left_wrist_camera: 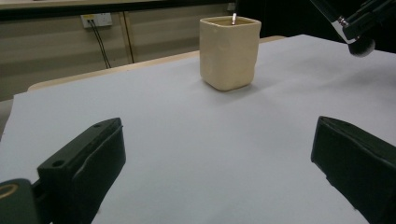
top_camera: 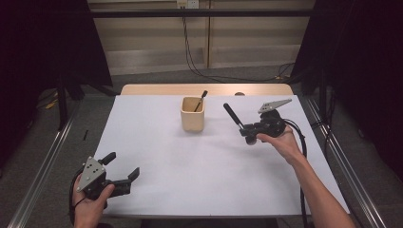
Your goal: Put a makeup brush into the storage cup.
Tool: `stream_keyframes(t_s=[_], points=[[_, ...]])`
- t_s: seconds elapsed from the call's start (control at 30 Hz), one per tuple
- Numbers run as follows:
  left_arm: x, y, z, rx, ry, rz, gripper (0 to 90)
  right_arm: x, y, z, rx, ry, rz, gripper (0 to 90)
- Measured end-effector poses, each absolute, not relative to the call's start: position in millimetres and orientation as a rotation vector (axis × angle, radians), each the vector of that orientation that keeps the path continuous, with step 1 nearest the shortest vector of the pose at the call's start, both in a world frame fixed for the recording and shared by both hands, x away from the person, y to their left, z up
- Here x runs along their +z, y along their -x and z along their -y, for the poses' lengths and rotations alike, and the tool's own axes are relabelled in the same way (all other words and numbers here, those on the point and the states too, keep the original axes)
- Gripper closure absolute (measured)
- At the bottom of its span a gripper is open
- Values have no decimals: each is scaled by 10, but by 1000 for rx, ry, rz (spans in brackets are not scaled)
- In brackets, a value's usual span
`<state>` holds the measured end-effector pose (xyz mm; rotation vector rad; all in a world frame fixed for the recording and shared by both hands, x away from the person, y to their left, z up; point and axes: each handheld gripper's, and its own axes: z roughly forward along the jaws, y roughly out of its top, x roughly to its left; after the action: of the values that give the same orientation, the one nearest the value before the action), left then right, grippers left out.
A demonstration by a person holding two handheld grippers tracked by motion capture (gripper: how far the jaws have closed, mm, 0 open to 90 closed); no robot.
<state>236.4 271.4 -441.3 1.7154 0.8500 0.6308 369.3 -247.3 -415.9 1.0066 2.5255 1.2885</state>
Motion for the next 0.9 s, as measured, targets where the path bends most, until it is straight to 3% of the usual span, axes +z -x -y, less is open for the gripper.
stream_keyframes(t_s=[0.9], points=[[-4420, -2376, -2719, 639, -1738, -854, 23, -4169, -3208, 2180, 1350, -788, -2676, 722]])
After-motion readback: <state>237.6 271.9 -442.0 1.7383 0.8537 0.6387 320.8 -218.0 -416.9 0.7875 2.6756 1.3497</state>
